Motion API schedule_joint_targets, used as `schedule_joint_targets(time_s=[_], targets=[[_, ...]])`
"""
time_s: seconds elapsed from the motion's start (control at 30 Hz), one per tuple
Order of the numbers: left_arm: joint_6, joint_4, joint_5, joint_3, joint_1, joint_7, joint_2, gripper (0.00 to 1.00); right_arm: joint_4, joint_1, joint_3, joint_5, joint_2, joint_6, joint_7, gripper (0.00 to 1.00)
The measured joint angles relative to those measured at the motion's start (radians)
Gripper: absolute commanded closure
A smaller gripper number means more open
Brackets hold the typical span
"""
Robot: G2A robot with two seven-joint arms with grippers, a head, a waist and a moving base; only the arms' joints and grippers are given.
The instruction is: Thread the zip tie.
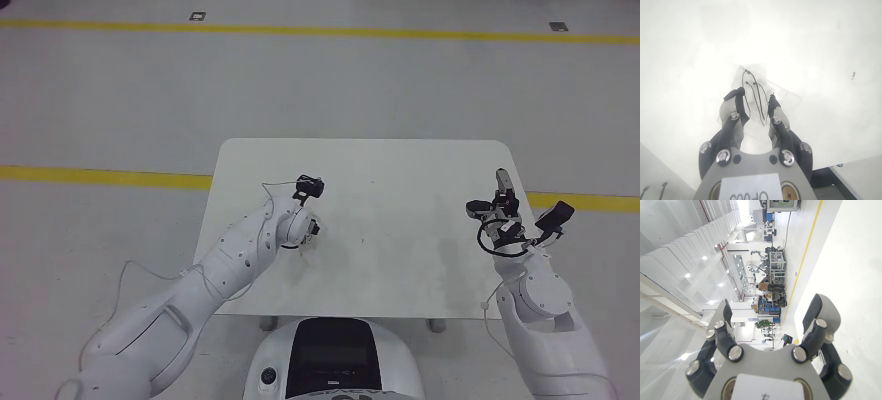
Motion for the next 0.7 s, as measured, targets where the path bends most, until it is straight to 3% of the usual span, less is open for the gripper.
schedule_joint_targets(time_s=[0.27, 0.7], targets=[[-0.017, 0.02, -0.015, -0.001, -0.005, 0.003, -0.007, 0.82, 0.0, 0.0, 0.0, 0.0, 0.0, 0.0, 0.0, 0.0], [-0.037, 0.067, -0.046, 0.003, -0.021, 0.013, -0.025, 0.87, 0.0, 0.0, 0.0, 0.0, 0.0, 0.0, 0.0, 0.0]])
